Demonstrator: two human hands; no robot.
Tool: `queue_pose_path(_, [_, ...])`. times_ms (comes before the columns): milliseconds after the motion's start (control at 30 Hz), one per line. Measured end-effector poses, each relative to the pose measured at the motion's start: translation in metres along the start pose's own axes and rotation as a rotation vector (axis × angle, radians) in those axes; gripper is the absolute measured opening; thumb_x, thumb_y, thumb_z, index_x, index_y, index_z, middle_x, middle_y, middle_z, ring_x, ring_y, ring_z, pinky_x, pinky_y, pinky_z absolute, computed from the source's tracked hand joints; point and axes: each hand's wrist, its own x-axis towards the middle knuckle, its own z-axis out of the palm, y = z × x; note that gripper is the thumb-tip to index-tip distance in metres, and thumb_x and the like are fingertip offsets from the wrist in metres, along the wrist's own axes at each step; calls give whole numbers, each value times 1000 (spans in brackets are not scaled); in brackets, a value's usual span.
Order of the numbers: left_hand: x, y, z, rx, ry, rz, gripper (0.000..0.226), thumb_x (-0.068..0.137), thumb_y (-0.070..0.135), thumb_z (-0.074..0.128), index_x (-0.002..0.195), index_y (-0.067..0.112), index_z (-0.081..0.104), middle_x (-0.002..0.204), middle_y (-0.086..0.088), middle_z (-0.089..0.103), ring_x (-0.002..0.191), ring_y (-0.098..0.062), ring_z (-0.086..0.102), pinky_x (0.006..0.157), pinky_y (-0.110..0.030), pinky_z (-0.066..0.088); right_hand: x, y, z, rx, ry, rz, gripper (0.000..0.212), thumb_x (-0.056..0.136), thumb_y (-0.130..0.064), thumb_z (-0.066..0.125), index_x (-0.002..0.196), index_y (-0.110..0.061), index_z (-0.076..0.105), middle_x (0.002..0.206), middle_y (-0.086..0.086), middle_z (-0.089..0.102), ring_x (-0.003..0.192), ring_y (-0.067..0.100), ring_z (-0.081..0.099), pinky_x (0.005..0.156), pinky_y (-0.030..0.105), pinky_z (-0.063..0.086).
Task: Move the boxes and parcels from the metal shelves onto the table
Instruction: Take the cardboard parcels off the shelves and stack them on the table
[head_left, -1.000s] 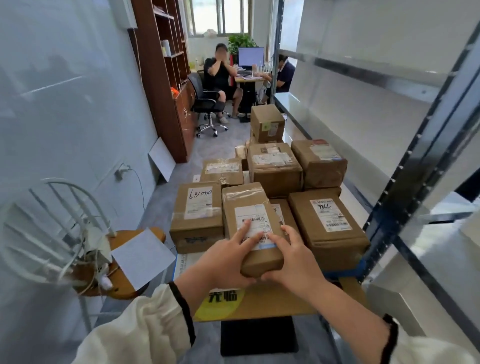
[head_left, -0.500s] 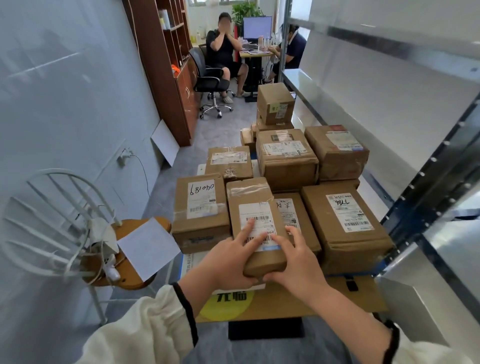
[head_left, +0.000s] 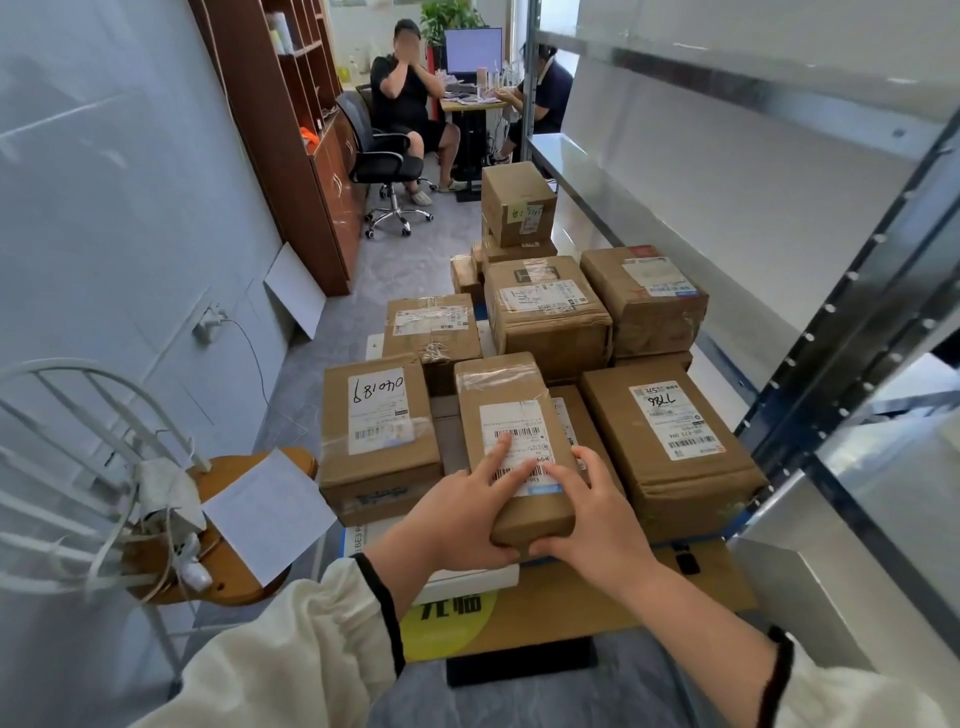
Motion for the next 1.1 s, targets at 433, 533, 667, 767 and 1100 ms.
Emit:
queue_pose_path(433, [21,12,0,22,8,20,96,83,61,55,149,37,-10,157,-6,-22,120,-36,47,100,-39,42,6,20,-6,25,23,19,87,69,-38,81,142,-30,33,153,-1,10,136,20,27,108,32,37])
queue_pose_path(533, [23,9,-2,35,-7,8,97,82,62,55,148,38,-11,157,-5,-22,121,-35,47,100,-40,42,9,18,-6,25,12,19,87,70,-37,80,142,-29,33,153,-1,10,136,21,27,108,33,38])
queue_pose_path(667, [24,10,-3,49,-17,1,97,82,61,56,148,39,-11,157,-4,-22,122,-35,47,100,-40,42,10,19,-6,26,-2,25,86,70,-37,80,141,-30,31,152,-1,7,137,21,27,108,34,40])
queue_pose_path(767, [24,12,-1,34,-18,-10,98,81,61,58,147,40,-11,157,-2,-23,122,-35,46,101,-41,43,10,19,-6,17,-24,37,86,72,-36,79,141,-31,29,152,-3,4,137,22,25,108,36,39])
queue_pose_path(1100, [21,15,-8,47,-23,-68,101,75,72,55,146,44,-13,157,-3,-23,132,-34,38,100,-41,41,8,16,-11,-67,-71,37,95,72,-44,76,145,-32,16,156,-2,-9,144,25,9,113,41,30])
